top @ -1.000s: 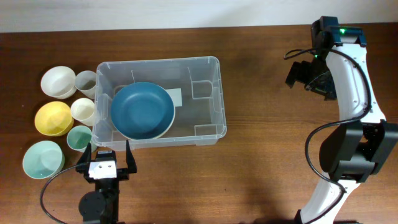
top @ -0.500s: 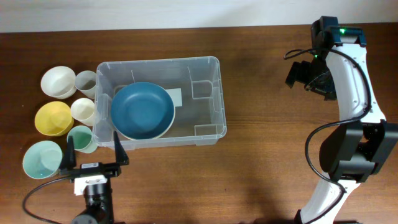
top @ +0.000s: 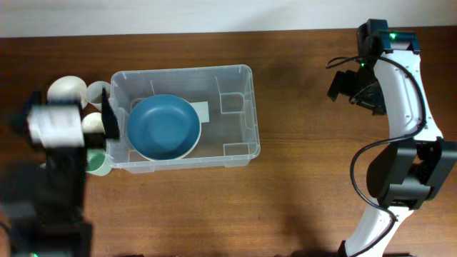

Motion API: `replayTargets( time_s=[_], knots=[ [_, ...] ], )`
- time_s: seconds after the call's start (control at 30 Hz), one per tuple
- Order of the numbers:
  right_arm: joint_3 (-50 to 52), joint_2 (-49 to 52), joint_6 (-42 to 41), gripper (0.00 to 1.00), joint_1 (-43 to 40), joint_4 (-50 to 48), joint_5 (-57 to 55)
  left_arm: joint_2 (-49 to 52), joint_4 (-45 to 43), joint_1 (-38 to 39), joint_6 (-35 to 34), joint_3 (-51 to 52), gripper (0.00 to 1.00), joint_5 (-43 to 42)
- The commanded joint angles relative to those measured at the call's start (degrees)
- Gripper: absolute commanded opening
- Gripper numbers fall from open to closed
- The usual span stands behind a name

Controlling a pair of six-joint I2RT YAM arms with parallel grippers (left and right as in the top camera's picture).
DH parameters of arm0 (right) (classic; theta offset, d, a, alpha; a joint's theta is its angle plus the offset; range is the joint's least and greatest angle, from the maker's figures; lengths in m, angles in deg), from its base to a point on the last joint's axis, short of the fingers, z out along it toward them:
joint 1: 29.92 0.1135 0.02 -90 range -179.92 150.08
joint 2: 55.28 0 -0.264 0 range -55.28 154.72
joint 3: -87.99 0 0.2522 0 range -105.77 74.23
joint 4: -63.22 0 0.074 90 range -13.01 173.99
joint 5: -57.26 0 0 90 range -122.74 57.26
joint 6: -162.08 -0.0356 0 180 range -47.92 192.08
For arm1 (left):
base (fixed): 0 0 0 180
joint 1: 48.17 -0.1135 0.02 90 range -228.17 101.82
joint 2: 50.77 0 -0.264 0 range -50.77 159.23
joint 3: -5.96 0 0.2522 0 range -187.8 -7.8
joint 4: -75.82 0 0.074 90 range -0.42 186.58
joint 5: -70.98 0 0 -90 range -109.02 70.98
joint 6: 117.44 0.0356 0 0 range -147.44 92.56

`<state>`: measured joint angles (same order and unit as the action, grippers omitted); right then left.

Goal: Pack container
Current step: 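Move the left gripper to the rim of the yellow bowl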

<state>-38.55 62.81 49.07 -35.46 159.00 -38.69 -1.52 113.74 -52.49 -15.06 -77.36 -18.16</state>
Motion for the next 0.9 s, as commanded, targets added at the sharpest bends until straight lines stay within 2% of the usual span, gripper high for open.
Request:
replayTargets(
  time_s=[0.0, 0.07, 0.1, 0.17, 0.27, 0.3, 0.37, 0.53, 0.67, 0.87],
  knots=[
    [0.0, -0.28, 0.24, 0.98, -0.11, -0.02, -0.07, 14.29, 15.96, -0.35, 1.05, -20.13, 1.0, -3.17],
    [0.0, -0.28, 0.24, 0.99, -0.11, -0.02, -0.07, 20.24, 22.67, -0.42, 1.73, -27.78, 1.0, -0.17],
    [0.0, -0.28, 0.24, 0.99, -0.11, -0.02, -0.09, 22.97, 25.53, -0.52, -0.46, -31.12, 1.0, 2.45],
    [0.0, -0.28, 0.24, 0.99, -0.11, -0.02, -0.07, 27.58, 30.36, -1.53, -8.7, -36.39, 1.0, 6.93],
    [0.0, -0.28, 0.24, 0.99, -0.11, -0.02, -0.07, 32.87, 37.42, -6.99, -19.67, -42.16, 1.0, 7.52],
    [0.0, -0.28, 0.24, 0.99, -0.11, -0.02, -0.07, 34.58, 39.95, -12.55, -26.53, -42.99, 1.0, 6.93],
    [0.0, -0.28, 0.24, 0.99, -0.11, -0.02, -0.07, 36.04, 41.4, -18.08, -31.61, -42.99, 1.0, 5.01],
    [0.0, -0.28, 0.24, 0.99, -0.11, -0.02, -0.09, 39.58, 46.56, -26.1, -33.57, -42.99, 1.0, -1.97],
    [0.0, -0.28, 0.24, 0.99, -0.11, -0.02, -0.07, 42.77, 47.93, -28.48, -33.55, -42.99, 1.0, 2.01],
    [0.0, -0.28, 0.24, 0.99, -0.11, -0.02, -0.07, 49.9, 48.13, -29.64, -33.14, -42.99, 1.0, 3.1]
  ],
)
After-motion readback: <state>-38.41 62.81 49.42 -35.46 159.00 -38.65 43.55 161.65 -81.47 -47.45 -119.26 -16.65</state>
